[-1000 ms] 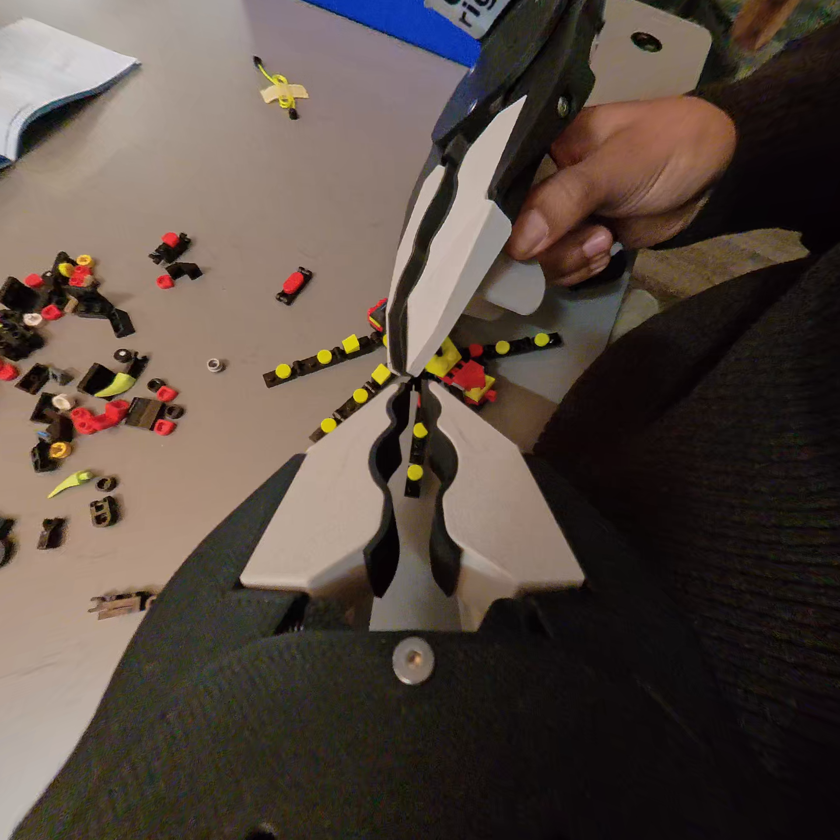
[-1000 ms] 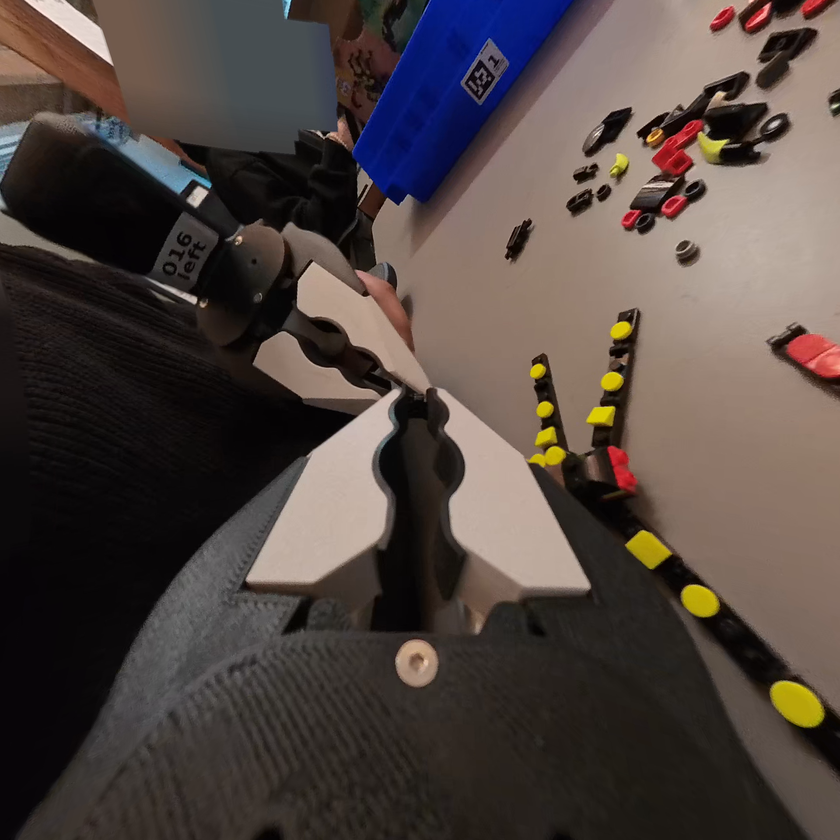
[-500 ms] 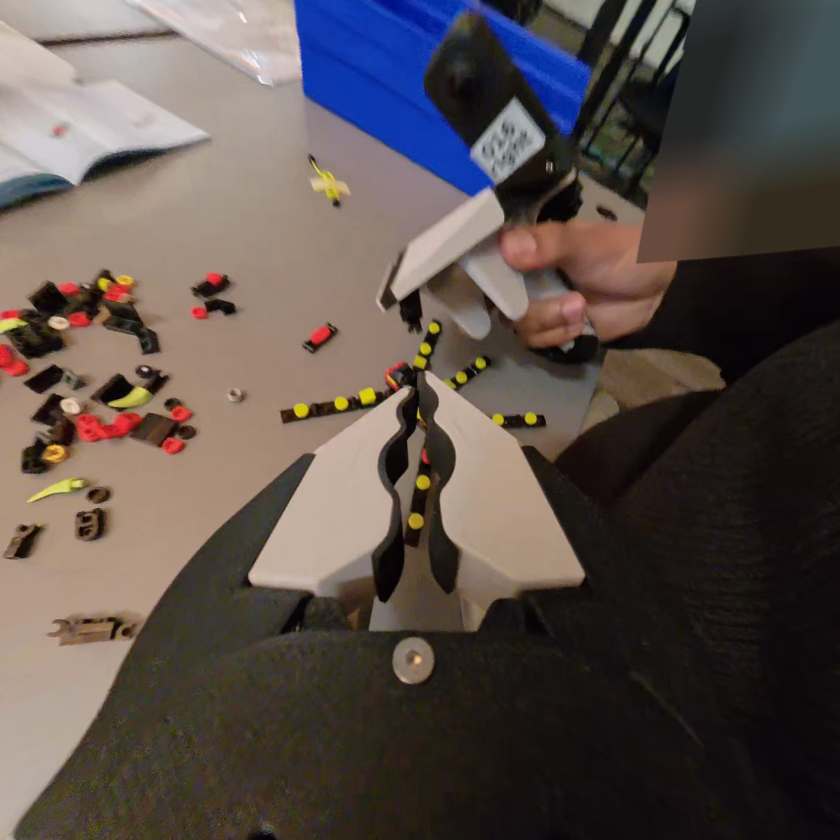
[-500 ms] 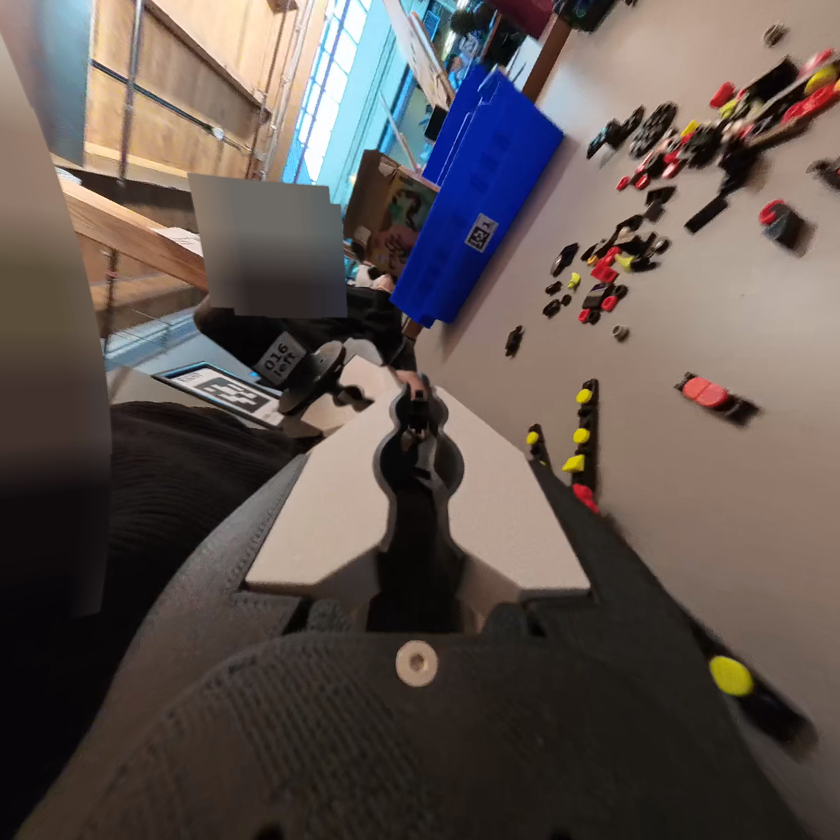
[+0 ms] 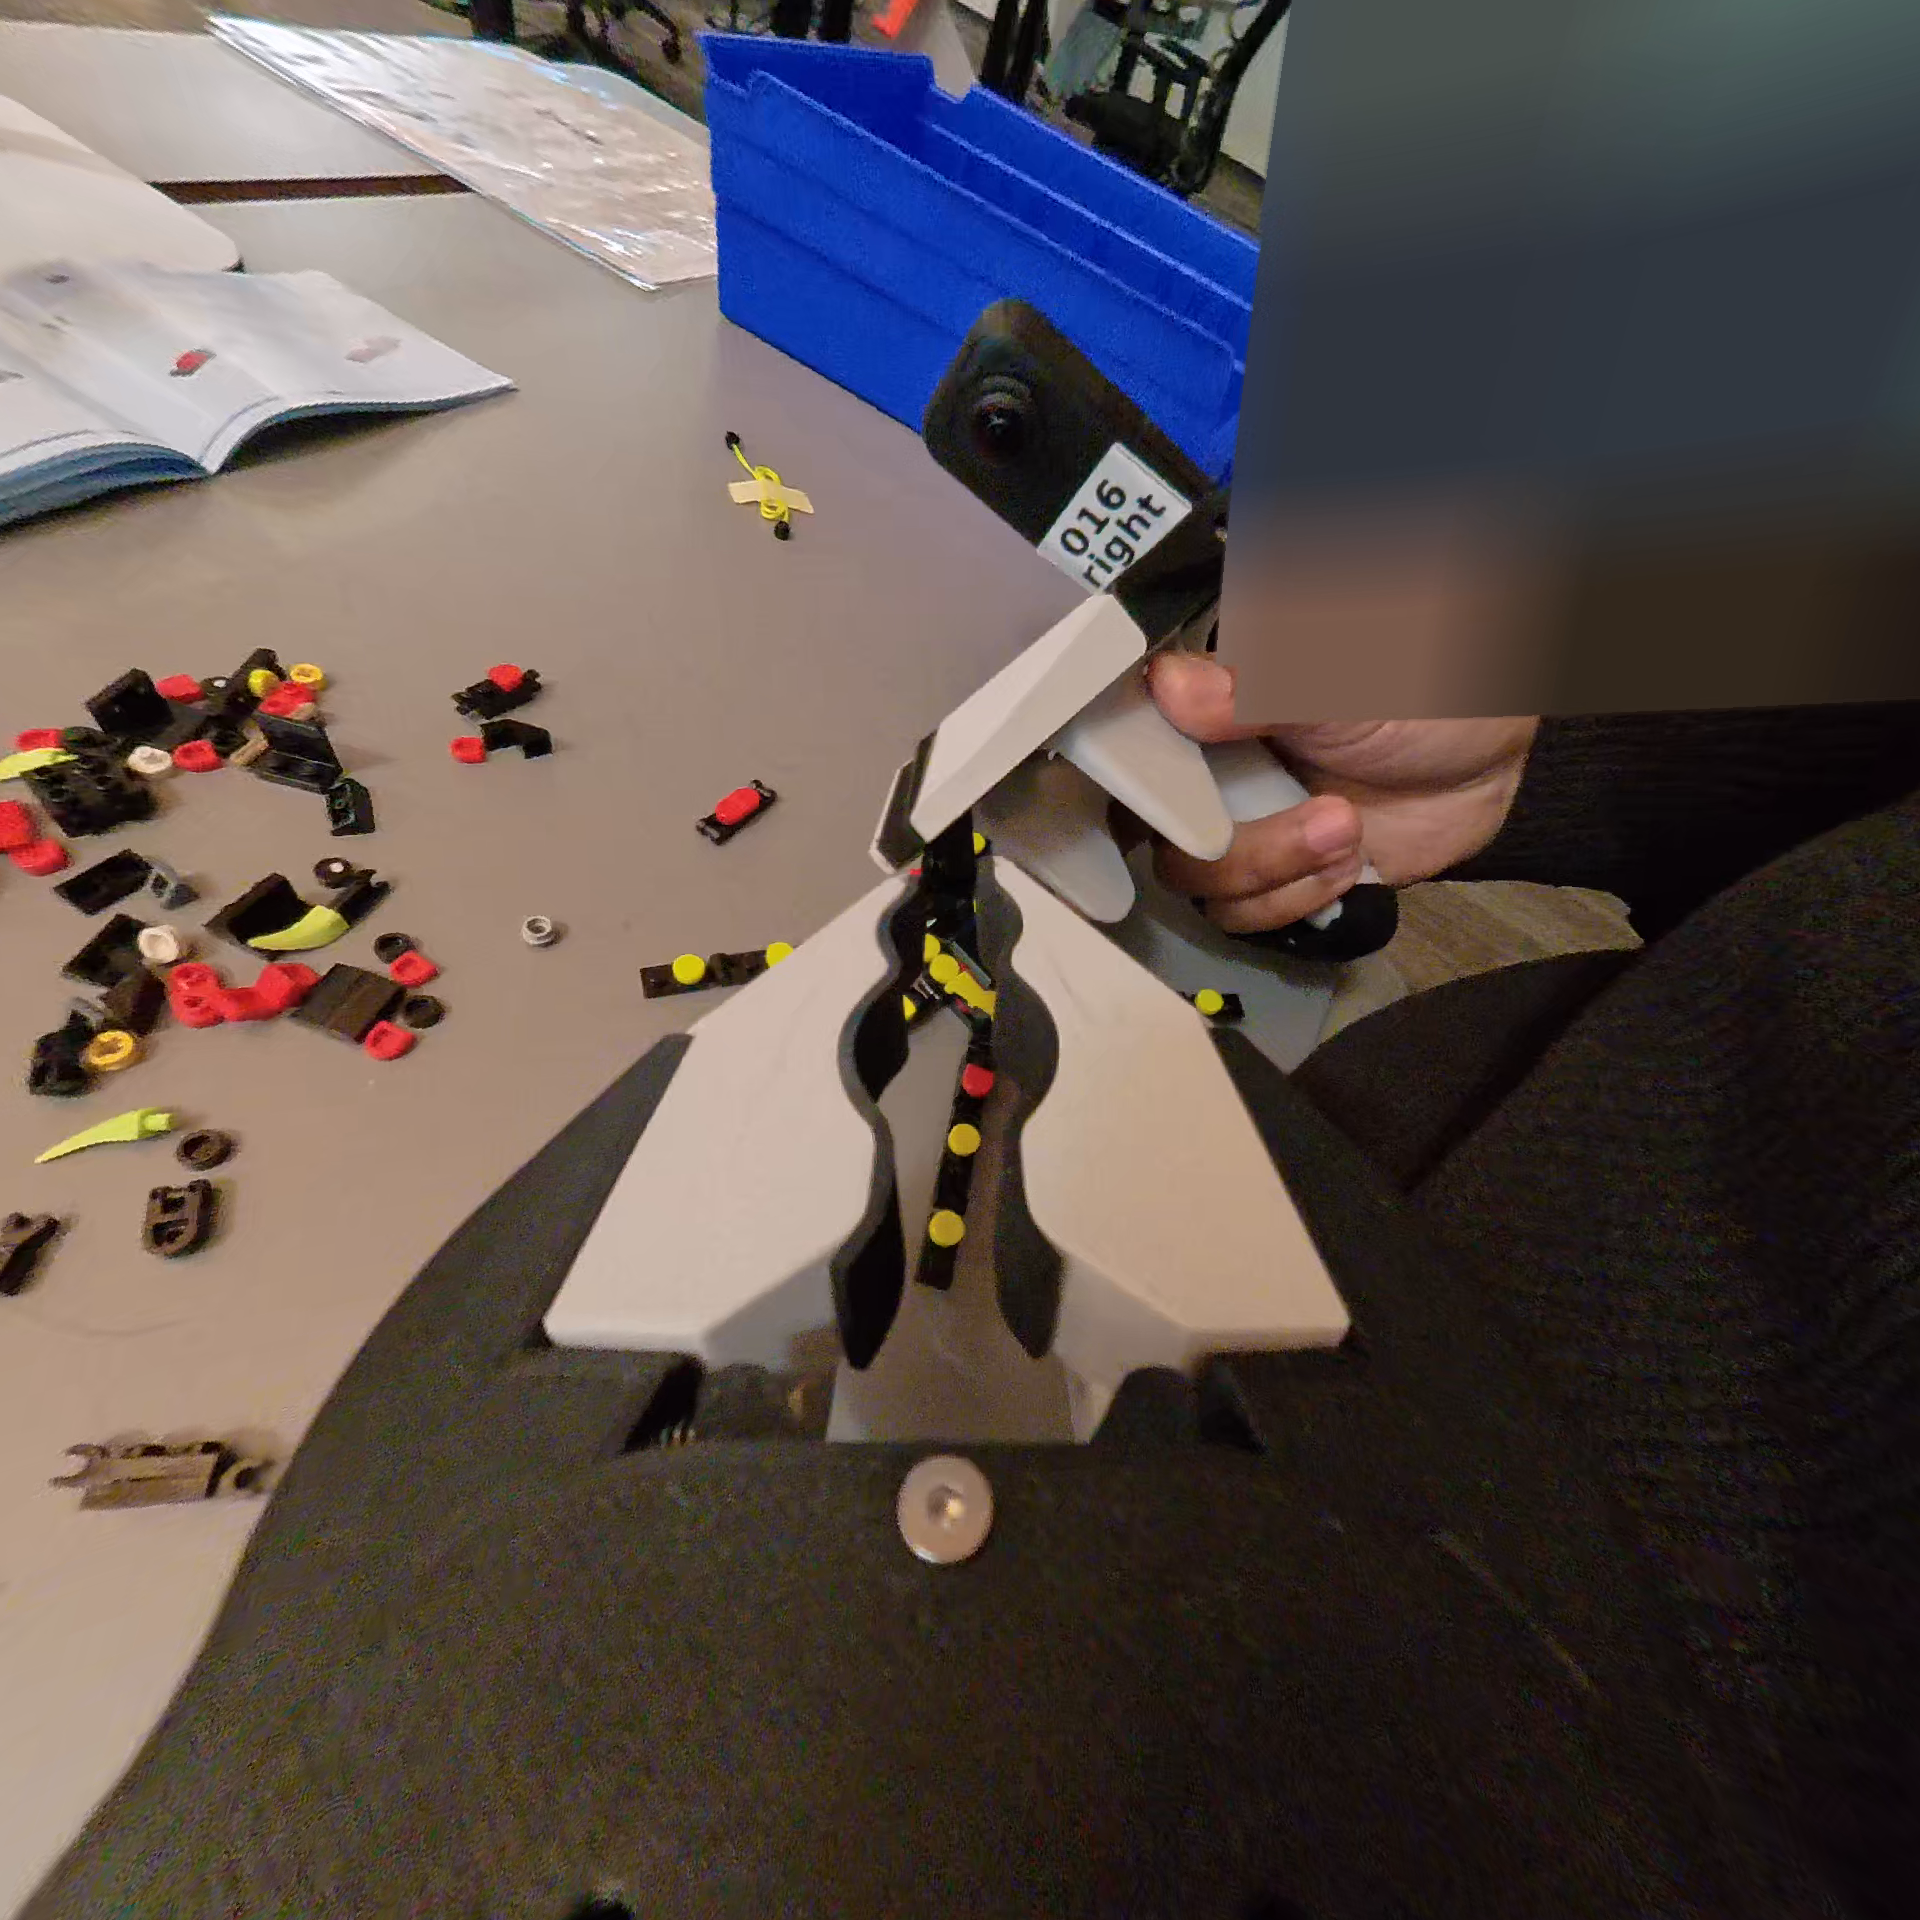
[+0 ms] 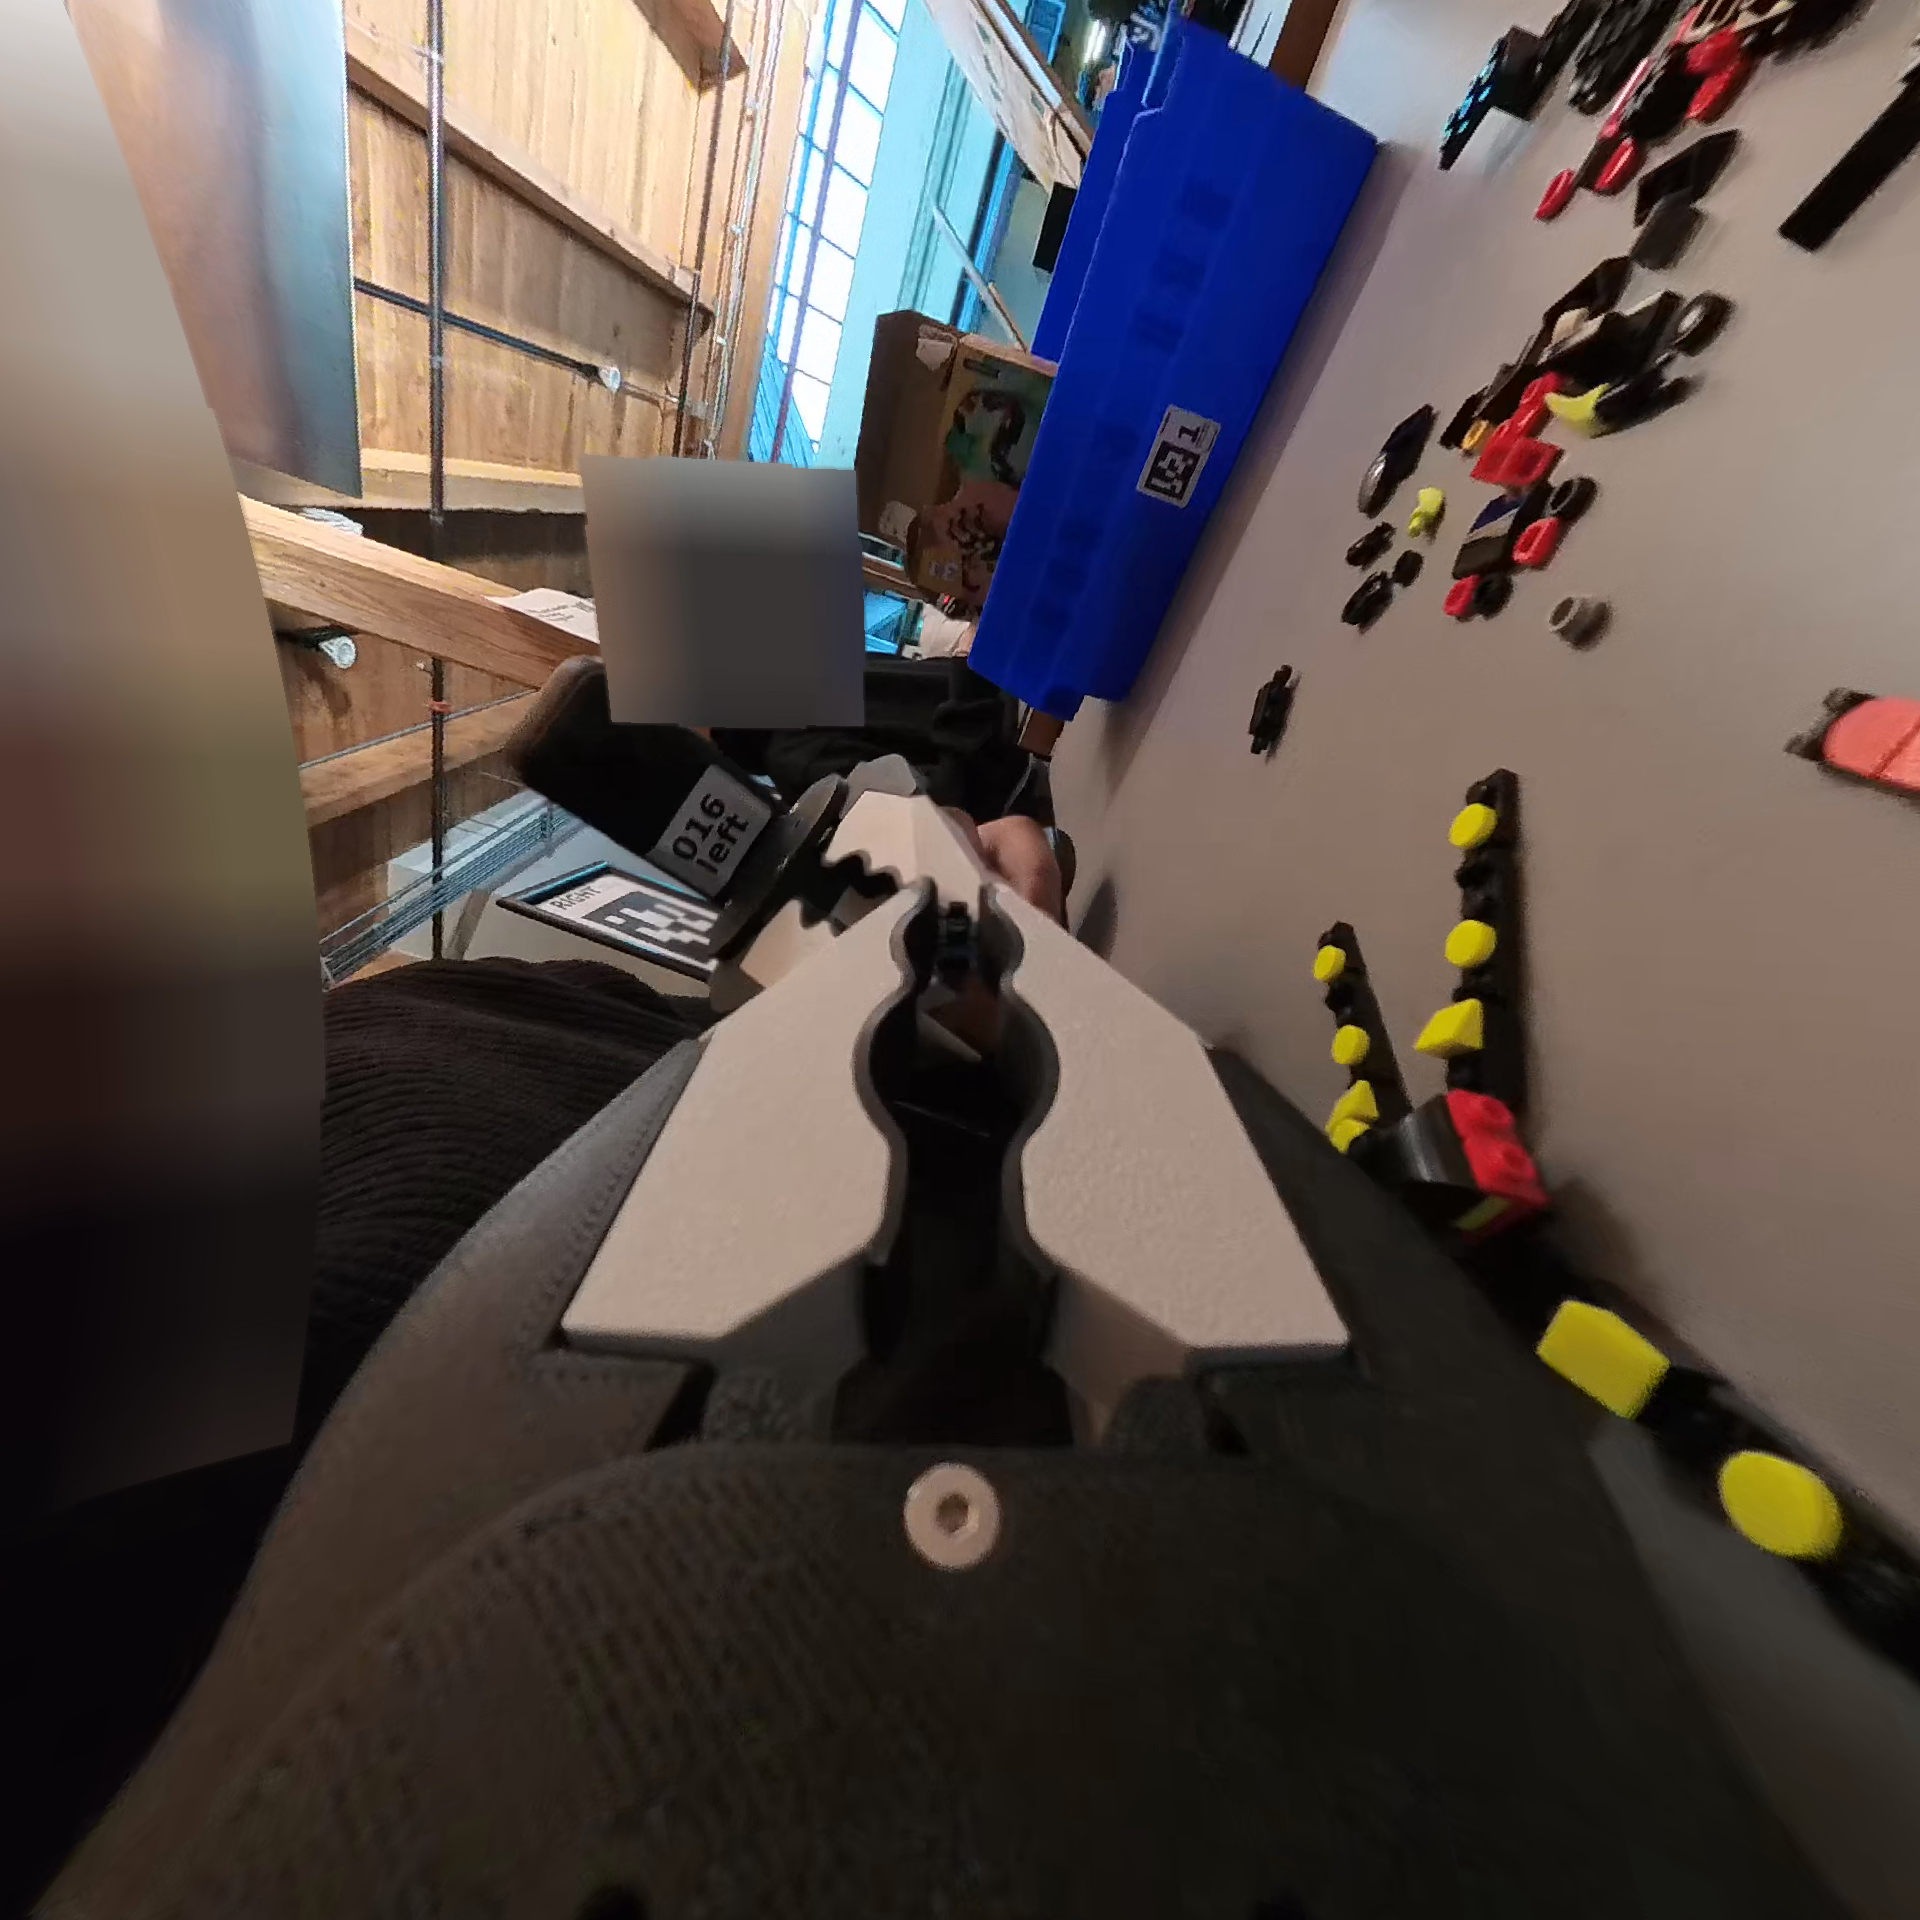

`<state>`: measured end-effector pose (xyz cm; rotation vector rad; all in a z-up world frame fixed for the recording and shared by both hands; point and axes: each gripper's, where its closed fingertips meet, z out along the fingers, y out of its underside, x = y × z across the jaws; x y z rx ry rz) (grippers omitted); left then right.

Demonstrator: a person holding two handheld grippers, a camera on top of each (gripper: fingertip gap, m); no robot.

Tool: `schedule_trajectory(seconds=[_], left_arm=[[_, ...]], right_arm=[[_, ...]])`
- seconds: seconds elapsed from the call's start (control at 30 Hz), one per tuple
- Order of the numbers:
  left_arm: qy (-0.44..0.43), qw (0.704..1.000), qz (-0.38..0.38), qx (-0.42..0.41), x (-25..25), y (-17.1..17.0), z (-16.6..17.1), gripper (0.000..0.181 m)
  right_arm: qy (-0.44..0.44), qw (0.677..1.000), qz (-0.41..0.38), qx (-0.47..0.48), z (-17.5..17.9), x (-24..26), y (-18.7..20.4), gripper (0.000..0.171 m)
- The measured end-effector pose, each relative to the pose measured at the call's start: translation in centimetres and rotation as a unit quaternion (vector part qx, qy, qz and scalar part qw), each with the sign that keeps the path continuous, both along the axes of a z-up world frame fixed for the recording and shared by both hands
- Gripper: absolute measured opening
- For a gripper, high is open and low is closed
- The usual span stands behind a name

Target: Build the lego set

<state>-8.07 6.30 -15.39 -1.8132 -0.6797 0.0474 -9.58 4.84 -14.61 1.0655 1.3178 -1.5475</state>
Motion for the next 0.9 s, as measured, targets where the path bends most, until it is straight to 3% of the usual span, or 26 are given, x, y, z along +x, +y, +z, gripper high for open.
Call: schedule_trajectory(seconds=[0.1,0.23,0.57,0.9], left_arm=[[-0.03,0.999,-0.013,0.022,0.2,-0.1,0.1,0.007],[-0.067,0.996,-0.013,0.055,-0.1,-0.7,0.4,0.006],[-0.115,0.983,-0.05,0.135,0.7,-0.6,2.0,0.006],[-0.212,0.943,-0.112,0.231,1.9,-0.5,3.5,0.006]], right_arm=[[-0.001,1.0,0.014,-0.007,0.0,0.3,0.0,0.008],[0.014,1.0,0.001,-0.013,0.5,-0.6,1.2,0.031],[0.245,0.966,0.027,0.08,1.7,0.5,1.7,0.025],[0.293,0.952,0.067,0.056,2.7,2.4,1.3,0.006]])
